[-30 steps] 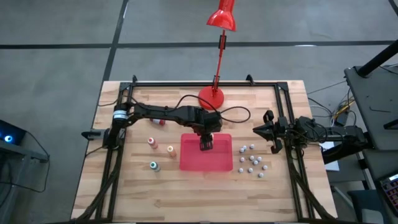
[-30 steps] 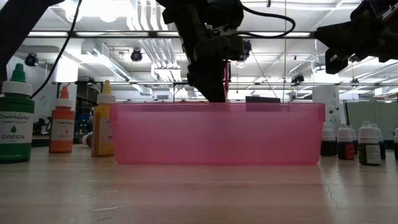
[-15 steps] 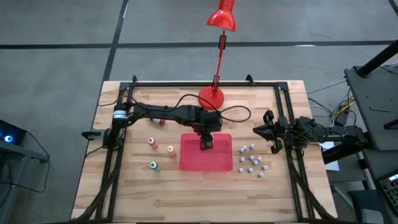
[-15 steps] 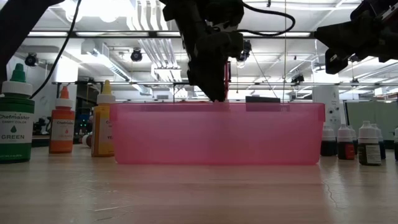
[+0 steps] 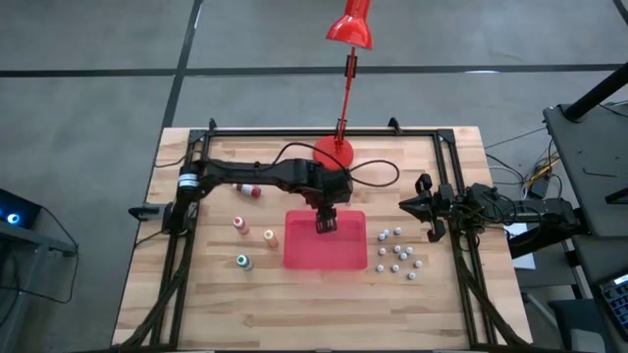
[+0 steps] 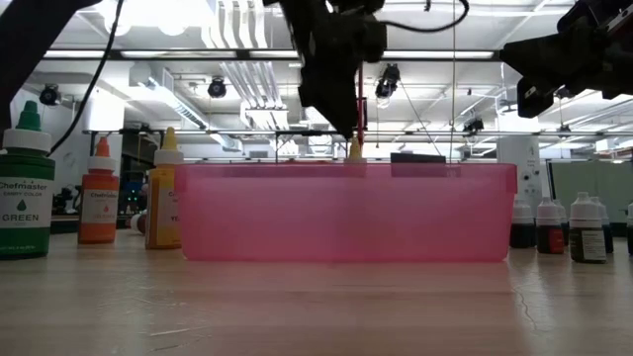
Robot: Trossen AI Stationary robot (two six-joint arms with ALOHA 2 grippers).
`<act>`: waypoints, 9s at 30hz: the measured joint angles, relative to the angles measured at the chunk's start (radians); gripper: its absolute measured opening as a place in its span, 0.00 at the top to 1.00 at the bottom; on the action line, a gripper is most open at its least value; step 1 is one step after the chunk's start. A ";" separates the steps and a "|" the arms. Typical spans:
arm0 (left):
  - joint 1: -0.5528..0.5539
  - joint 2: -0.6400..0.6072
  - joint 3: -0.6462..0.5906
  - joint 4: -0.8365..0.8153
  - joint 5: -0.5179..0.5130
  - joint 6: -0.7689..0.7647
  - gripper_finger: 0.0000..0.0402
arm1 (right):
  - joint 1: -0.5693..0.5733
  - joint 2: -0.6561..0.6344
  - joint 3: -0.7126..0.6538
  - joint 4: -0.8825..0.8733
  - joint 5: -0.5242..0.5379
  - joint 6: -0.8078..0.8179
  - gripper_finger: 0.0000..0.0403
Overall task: Pick & Place food coloring
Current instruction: Put the large yellow food coloring bottle into the red bin
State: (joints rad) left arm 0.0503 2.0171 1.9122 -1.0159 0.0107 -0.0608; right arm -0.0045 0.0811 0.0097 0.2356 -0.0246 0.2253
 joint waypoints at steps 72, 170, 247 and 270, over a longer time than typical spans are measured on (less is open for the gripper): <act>-0.153 -0.522 -0.690 -0.034 0.033 -0.096 0.63 | 0.000 0.000 0.000 0.000 0.000 0.008 0.93; -0.149 -0.437 -0.497 -0.148 -0.044 -0.131 0.77 | 0.000 0.000 0.000 0.000 0.000 0.007 0.93; -0.019 -0.005 -0.080 -0.051 -0.048 0.072 0.77 | 0.000 0.002 0.000 -0.023 0.001 0.007 0.93; -0.005 0.002 -0.019 -0.135 -0.015 0.080 0.77 | 0.000 0.002 0.000 -0.023 0.000 0.007 0.93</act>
State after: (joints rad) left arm 0.0450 2.0190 1.8927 -1.1511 -0.0044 0.0189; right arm -0.0044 0.0834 0.0093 0.2123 -0.0242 0.2321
